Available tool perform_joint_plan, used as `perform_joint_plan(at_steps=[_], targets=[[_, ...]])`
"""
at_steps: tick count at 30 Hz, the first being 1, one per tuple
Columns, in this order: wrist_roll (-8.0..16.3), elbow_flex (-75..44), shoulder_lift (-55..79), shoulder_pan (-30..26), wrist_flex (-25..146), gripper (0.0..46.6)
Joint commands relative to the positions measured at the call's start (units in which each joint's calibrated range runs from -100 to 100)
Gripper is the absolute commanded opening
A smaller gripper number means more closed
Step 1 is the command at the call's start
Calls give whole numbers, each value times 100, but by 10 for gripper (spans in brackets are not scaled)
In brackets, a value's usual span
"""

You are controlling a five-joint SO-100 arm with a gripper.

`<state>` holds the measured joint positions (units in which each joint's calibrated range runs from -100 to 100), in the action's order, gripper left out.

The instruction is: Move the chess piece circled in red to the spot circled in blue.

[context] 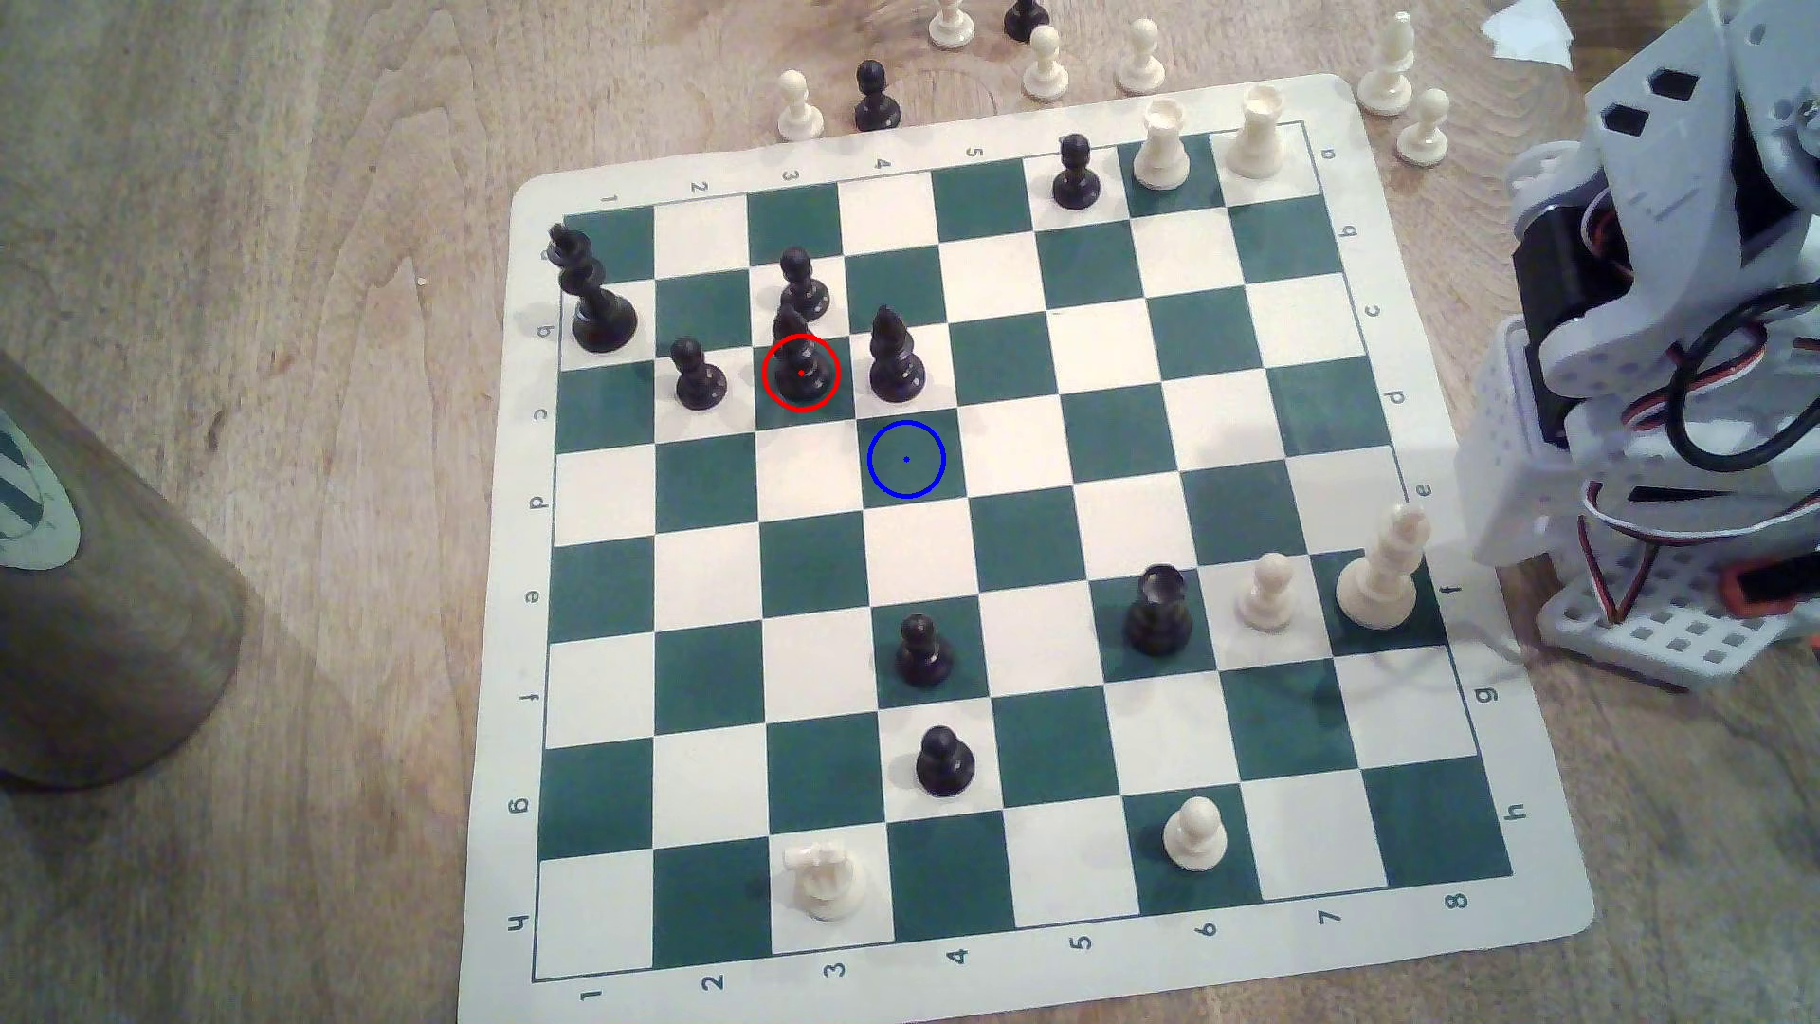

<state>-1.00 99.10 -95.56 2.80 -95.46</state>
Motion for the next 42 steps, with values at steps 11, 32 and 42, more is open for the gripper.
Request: perform_joint_plan(at_steps=[11,32,42], targets=[[0,-825,-20,-151,1872,2],[83,-4334,-11,60,10963,2],[93,-4733,354,608,15050,2]])
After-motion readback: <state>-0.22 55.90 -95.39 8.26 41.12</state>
